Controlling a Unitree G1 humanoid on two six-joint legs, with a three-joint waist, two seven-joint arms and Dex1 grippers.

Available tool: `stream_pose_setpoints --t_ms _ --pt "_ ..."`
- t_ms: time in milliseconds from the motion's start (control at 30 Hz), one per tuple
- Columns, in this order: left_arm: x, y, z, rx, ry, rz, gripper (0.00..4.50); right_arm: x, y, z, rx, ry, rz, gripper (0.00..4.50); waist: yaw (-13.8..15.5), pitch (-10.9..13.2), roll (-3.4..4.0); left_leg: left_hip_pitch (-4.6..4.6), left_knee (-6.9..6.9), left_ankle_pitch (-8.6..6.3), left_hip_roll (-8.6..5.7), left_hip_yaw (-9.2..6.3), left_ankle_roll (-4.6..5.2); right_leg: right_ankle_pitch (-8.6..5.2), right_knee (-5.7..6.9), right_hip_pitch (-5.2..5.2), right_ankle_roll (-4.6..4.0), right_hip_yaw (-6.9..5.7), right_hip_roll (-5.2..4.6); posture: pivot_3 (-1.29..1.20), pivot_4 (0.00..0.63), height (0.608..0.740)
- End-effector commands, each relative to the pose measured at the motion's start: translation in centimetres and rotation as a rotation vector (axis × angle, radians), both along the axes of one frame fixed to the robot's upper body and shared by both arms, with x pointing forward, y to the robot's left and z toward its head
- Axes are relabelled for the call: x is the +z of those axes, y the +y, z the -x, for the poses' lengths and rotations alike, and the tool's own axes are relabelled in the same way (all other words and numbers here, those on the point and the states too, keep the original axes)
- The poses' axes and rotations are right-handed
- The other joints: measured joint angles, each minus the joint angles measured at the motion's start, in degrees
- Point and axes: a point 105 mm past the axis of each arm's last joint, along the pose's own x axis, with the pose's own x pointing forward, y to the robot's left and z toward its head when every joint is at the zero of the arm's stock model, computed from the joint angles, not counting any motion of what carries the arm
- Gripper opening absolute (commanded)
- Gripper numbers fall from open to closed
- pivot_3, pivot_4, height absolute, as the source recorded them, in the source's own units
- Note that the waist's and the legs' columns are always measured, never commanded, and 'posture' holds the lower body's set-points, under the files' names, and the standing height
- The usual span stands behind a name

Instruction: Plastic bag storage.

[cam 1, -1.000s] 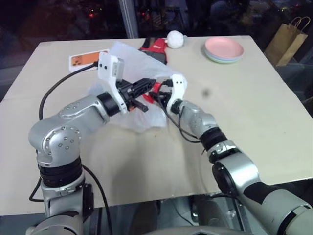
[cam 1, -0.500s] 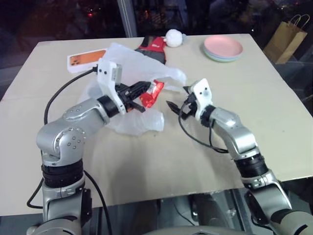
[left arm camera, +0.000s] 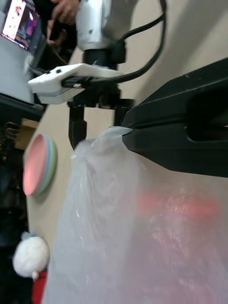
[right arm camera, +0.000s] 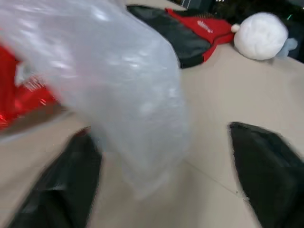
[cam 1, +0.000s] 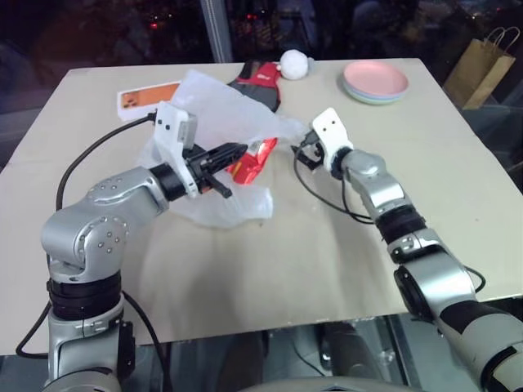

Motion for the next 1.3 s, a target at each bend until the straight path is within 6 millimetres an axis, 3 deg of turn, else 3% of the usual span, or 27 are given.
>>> stream_pose_setpoints --t_ms 33,167,200,367,467,733,767,900,1100,1300 --pt "1.6 0.0 1.0 -0.016 -0.077 -0.010 0.00 2.4 0.3 -0.1 0.047 -0.078 -0.034 2.28 -0.1 0.0 0.00 0.00 -0.01 0.00 0.00 0.01 0.00 0.00 -0.02 0.00 0.00 0.01 0.00 0.00 0.150 0.740" --pt "1.3 -0.2 1.0 -0.032 -0.071 -0.016 0.00 2.9 0.0 0.1 0.069 -0.088 -0.050 0.38 -0.1 0.0 0.00 0.06 -0.08 0.00 0.00 0.00 0.00 0.00 0.02 -0.01 0.00 0.01 -0.01 0.00 0.150 0.740" --pt "1.5 -0.4 1.1 -0.049 -0.082 0.004 0.00 3.1 -0.1 0.1 0.069 -0.091 -0.052 0.13 -0.1 0.0 0.01 0.07 -0.08 0.00 0.00 -0.01 0.00 0.00 0.04 0.00 0.00 0.00 0.00 0.00 0.150 0.740" --pt "1.5 -0.3 1.2 -0.111 -0.025 0.045 0.00 3.7 -0.5 0.3 0.071 -0.107 -0.062 0.13 -0.1 0.0 0.01 0.09 -0.07 0.00 0.00 -0.01 0.00 0.00 0.10 0.00 0.00 -0.01 0.00 0.00 0.150 0.740" --pt "1.8 -0.2 2.9 -0.209 0.001 0.055 0.84 3.7 -0.7 0.5 0.065 -0.102 -0.072 0.00 -0.3 0.0 0.01 0.09 -0.07 0.00 0.00 -0.02 0.00 0.00 0.10 -0.01 0.00 -0.02 0.00 0.00 0.150 0.740" --pt "3.0 2.1 8.8 -0.412 0.275 0.190 4.23 2.9 -1.4 0.5 0.039 -0.070 -0.064 0.00 -0.8 0.0 0.02 0.08 -0.07 -0.01 0.01 -0.03 0.01 -0.01 0.07 -0.01 0.00 -0.02 -0.01 0.00 0.150 0.740" --pt "2.9 2.3 9.3 -0.411 0.297 0.187 4.43 2.8 -1.5 0.5 0.036 -0.067 -0.064 0.00 -0.8 0.0 0.02 0.08 -0.06 -0.01 0.01 -0.04 0.01 -0.01 0.09 -0.01 0.00 -0.03 -0.02 0.00 0.150 0.740" --pt "-3.3 1.9 12.0 -0.301 0.434 0.124 4.43 3.3 -1.4 1.0 0.044 -0.076 -0.067 0.00 -1.5 0.0 0.10 0.14 -0.10 -0.01 0.00 0.06 0.01 -0.01 0.08 0.00 0.00 0.07 -0.05 0.00 0.150 0.740" --pt "-8.4 0.6 12.2 -0.117 0.449 0.147 4.43 4.3 -1.1 1.7 0.046 -0.078 -0.075 0.00 -0.5 0.0 0.13 0.14 -0.14 0.00 0.02 -0.07 -0.01 -0.01 0.12 -0.02 -0.05 -0.07 -0.04 0.00 0.150 0.740" --pt "-10.2 -1.0 8.2 0.052 0.377 0.271 4.43 4.4 -0.6 2.6 0.046 -0.064 -0.070 0.00 0.5 -0.1 0.20 0.16 0.23 0.03 -0.01 -0.08 -0.04 -0.10 0.13 0.20 -0.21 -0.09 -0.01 0.00 0.150 0.740"
